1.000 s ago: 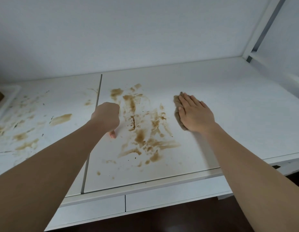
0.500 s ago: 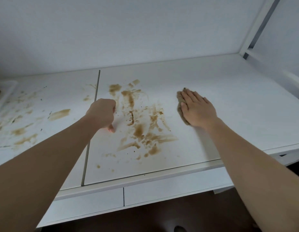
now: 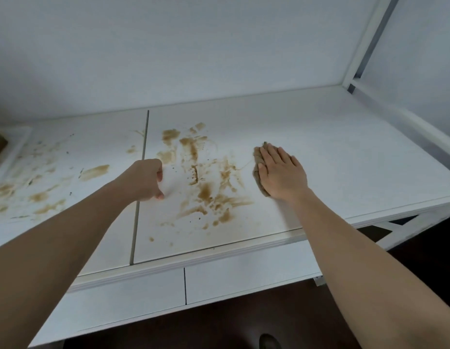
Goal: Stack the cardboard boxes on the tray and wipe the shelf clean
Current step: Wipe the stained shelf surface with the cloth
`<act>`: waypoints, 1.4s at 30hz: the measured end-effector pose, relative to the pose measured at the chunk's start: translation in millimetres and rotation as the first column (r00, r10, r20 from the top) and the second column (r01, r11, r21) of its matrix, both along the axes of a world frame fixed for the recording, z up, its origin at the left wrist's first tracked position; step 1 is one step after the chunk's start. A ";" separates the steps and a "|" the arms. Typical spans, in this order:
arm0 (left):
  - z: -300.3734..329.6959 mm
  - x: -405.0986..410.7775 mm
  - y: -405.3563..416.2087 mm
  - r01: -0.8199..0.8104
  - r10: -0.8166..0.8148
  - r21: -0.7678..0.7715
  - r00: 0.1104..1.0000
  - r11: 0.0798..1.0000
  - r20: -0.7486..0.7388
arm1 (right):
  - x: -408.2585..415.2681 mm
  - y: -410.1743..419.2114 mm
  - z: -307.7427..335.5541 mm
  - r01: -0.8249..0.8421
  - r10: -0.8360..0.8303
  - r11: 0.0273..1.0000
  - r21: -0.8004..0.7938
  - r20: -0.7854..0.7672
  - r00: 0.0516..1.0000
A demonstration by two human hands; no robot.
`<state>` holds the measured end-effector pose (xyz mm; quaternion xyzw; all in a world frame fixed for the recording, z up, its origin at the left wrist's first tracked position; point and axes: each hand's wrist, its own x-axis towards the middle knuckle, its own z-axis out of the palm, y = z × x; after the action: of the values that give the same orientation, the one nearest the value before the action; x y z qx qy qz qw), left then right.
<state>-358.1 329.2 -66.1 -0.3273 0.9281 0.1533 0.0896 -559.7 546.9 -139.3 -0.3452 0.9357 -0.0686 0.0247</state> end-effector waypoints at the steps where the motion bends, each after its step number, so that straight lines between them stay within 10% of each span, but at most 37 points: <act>1: 1.1 0.9 0.7 0.001 -0.001 0.001 1.000 1.000 0.002 | 7.2 -3.2 0.4 -0.037 0.037 0.999 0.000 0.012 0.999; 7: 6.5 -3.9 14.6 0.041 -0.044 0.059 0.998 0.997 0.043 | 36.1 22.4 1.6 -0.352 0.352 0.936 -0.001 0.000 0.936; 14: -2.0 1.3 13.8 0.059 -0.061 0.022 0.993 0.998 0.102 | 17.1 15.7 -3.0 0.010 -0.010 1.000 -0.002 -0.008 1.000; 22: -13.1 -12.3 18.5 0.146 -0.115 -0.149 0.973 0.978 0.199 | 49.8 42.9 1.2 -0.313 0.313 0.950 -0.015 -0.012 0.950; 28: -19.8 -4.2 14.8 0.097 -0.081 -0.165 0.992 0.982 0.100 | 25.6 28.1 -1.8 0.037 -0.037 0.999 0.038 -0.007 0.999; 37: -25.4 -5.5 23.7 0.078 -0.053 -0.202 0.990 0.976 0.128 | 68.2 55.1 -2.1 -0.256 0.257 0.966 0.020 -0.040 0.966; 42: -24.6 -2.3 21.8 0.080 -0.060 -0.200 0.993 0.976 0.105 | 22.4 66.5 -1.1 0.086 -0.086 0.994 0.070 -0.011 0.996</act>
<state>-360.4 351.0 -90.7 -0.3090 0.9443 0.0376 0.1064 -537.3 613.4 -140.4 -0.3037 0.9516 -0.0354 0.0301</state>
